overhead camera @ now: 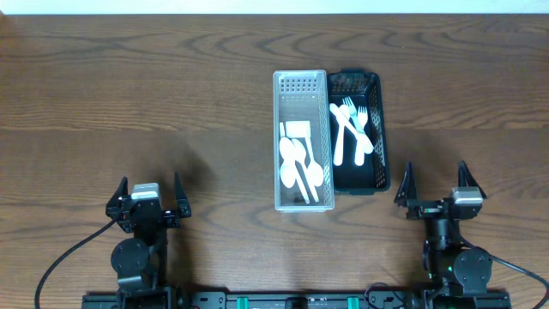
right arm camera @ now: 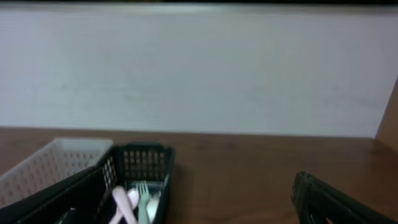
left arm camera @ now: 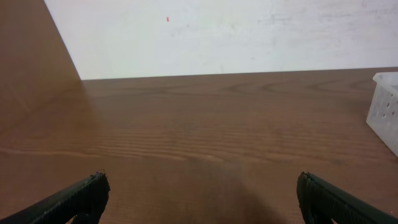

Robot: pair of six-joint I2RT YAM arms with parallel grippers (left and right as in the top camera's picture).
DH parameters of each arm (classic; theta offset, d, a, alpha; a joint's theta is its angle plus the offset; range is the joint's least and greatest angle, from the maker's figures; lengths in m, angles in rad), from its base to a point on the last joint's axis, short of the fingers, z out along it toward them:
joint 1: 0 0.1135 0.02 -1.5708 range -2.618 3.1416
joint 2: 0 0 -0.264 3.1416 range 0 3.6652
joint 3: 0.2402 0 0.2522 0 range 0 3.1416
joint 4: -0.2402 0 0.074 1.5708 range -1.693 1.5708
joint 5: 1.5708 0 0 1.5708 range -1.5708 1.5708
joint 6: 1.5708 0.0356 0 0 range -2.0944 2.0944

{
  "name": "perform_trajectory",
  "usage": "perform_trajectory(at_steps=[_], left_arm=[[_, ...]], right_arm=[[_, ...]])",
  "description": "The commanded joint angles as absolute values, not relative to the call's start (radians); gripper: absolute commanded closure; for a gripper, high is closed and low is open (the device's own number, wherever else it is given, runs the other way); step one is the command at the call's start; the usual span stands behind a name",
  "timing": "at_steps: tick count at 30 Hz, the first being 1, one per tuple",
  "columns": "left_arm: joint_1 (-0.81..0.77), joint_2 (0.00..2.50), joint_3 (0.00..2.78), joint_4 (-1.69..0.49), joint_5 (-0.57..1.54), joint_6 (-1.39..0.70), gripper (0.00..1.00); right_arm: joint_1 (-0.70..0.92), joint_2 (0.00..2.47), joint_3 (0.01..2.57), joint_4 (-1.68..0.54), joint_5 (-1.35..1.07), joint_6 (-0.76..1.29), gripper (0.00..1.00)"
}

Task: Pack container

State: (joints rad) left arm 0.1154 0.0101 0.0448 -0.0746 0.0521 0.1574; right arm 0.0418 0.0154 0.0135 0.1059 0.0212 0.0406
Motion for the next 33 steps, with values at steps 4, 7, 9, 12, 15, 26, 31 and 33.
perform_trajectory(at_steps=[4, 7, 9, 12, 15, 26, 31, 33], left_arm=[[0.119, 0.004, 0.014, -0.088, 0.051, 0.167, 0.02], [0.119, 0.004, 0.014, -0.088, 0.051, 0.167, 0.02], [0.120, 0.004, 0.014, -0.088, 0.051, 0.167, 0.02], [0.119, 0.004, 0.014, -0.088, 0.051, 0.167, 0.02], [0.119, 0.004, 0.014, -0.088, 0.051, 0.167, 0.02], [0.119, 0.004, 0.014, -0.088, 0.051, 0.167, 0.02], [0.119, 0.004, 0.014, -0.088, 0.051, 0.167, 0.02], [0.119, 0.004, 0.014, -0.088, 0.051, 0.167, 0.02]], right_arm=[[0.054, 0.005, 0.006, -0.018, 0.018, 0.052, 0.01], [0.055, 0.005, 0.006, -0.076, 0.015, 0.051, 0.01], [0.054, 0.005, 0.006, -0.075, 0.014, 0.051, 0.01], [0.053, 0.005, 0.006, -0.074, 0.014, 0.051, 0.01], [0.053, 0.005, 0.006, -0.074, 0.014, 0.051, 0.01], [0.053, 0.006, 0.006, -0.075, 0.014, 0.051, 0.01], [0.053, 0.006, 0.006, -0.075, 0.014, 0.051, 0.01], [0.053, 0.006, 0.006, -0.075, 0.014, 0.051, 0.01]])
